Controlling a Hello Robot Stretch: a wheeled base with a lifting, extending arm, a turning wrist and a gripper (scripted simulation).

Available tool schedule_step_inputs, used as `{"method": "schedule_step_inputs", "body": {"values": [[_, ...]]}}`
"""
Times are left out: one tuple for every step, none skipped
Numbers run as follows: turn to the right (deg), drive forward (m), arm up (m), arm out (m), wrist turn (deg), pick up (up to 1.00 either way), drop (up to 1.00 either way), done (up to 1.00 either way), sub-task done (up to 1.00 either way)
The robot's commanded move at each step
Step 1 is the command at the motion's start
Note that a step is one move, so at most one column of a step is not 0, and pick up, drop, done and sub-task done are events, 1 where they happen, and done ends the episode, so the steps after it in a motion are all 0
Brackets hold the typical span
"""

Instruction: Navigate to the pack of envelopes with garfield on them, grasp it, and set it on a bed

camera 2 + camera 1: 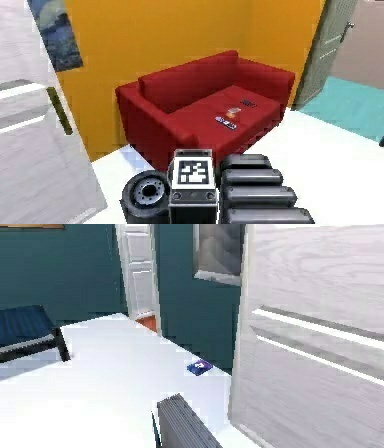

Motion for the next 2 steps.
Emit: {"method": "schedule_step_inputs", "body": {"values": [[-39.0,0.0,0.0,0.0,0.0,0.0,0.0,0.0,0.0],[-3.0,0.0,0.0,0.0,0.0,0.0,0.0,0.0,0.0]]}}
